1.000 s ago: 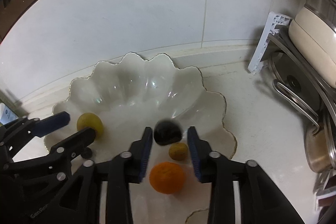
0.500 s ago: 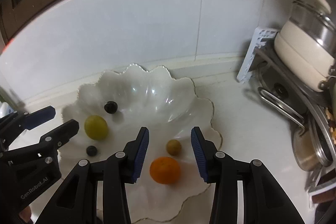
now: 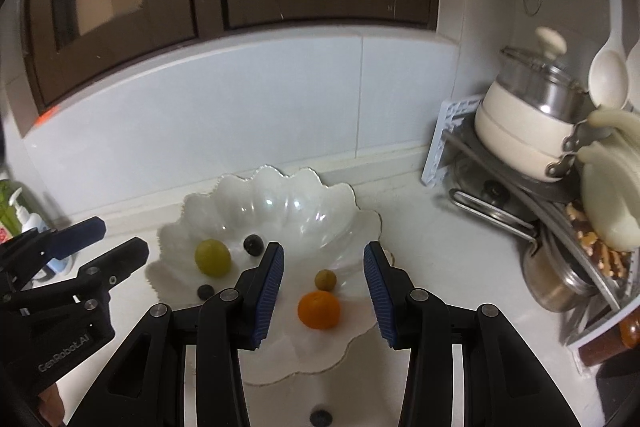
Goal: Organize fruits
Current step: 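Withdraw both tools from the bowl toward the remaining fruits on the counter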
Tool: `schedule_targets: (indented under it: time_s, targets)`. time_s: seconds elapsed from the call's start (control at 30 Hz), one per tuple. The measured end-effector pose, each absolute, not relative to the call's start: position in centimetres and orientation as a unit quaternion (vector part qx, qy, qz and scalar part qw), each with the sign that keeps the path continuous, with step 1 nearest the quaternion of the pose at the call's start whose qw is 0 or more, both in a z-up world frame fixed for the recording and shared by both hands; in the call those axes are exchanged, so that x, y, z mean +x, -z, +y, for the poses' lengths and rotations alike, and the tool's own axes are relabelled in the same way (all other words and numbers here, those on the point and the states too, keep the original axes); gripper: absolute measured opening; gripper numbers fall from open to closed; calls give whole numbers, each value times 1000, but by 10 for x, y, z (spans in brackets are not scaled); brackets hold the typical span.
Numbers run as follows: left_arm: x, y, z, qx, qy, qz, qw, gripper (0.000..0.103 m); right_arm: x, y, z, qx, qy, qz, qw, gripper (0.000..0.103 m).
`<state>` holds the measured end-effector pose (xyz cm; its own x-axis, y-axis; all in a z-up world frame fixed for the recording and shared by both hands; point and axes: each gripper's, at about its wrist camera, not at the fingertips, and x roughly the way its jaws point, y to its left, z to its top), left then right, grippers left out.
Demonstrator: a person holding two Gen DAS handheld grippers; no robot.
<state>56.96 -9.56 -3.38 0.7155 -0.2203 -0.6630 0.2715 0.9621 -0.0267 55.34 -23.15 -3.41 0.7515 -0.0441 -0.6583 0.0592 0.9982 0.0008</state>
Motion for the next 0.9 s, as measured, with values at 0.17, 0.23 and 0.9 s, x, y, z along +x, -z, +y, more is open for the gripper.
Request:
schedule_targets:
  time_s: [0.17,0.23,0.9]
  targets:
    - [550,25,-92,30,140,340,929,54,530,22,-226,9,24,334,942,43]
    - [541,21,-88,30,143,337,930,54,524,20,-224,9,24,329,944,43]
    - [477,13,-72,33,151,300,941,55,456,14,-220,15,31,298,954,43]
